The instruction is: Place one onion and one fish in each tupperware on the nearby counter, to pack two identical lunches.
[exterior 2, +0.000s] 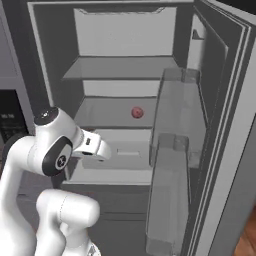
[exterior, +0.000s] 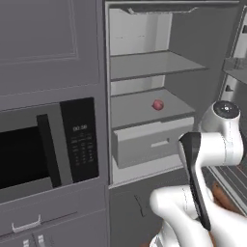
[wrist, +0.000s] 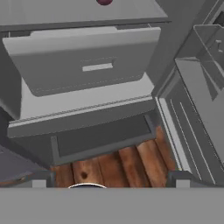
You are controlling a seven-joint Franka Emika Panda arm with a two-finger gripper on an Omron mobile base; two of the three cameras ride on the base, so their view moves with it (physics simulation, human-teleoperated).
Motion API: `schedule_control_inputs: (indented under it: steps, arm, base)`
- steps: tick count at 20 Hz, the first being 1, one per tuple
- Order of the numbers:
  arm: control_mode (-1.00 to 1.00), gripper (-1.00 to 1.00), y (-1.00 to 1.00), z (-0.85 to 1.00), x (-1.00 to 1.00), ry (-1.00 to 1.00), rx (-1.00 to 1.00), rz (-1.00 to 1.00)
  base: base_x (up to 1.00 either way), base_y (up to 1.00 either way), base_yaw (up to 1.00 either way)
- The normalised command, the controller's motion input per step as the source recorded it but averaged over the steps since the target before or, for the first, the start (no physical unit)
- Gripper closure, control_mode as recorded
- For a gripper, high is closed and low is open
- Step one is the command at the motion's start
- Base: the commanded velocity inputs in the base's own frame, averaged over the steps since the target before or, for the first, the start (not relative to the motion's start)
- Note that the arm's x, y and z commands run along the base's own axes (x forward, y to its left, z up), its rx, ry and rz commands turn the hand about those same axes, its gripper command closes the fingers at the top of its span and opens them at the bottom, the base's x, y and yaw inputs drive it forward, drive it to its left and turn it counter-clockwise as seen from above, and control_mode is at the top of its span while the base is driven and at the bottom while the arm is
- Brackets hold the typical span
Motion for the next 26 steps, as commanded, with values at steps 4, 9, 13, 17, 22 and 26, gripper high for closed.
schedule_control_inputs:
  steps: [4, 9, 13, 17, 22, 26]
  arm:
    - [1.0, -1.0, 0.0, 0.0, 0.0, 0.0, 0.0, 0.0]
    - [1.0, -1.0, 0.0, 0.0, 0.0, 0.0, 0.0, 0.0]
    - [-1.0, -1.0, 0.12, 0.0, 0.09, 0.0, 0.0, 0.01]
    - [-1.0, -1.0, 0.23, 0.0, 0.13, 0.0, -0.02, 0.04]
    - [-1.0, -1.0, 0.11, 0.0, 0.18, -0.11, 0.0, 0.11]
    - [-1.0, -1.0, 0.0, -0.04, 0.08, -0.21, 0.0, 0.01]
  base:
    - [0.64, -0.42, 0.0]
    - [0.66, -0.29, 0.0]
    - [0.21, 0.01, 0.0]
    - [0.0, 0.0, 0.0]
    - [0.0, 0.0, 0.0]
    - [0.0, 0.0, 0.0]
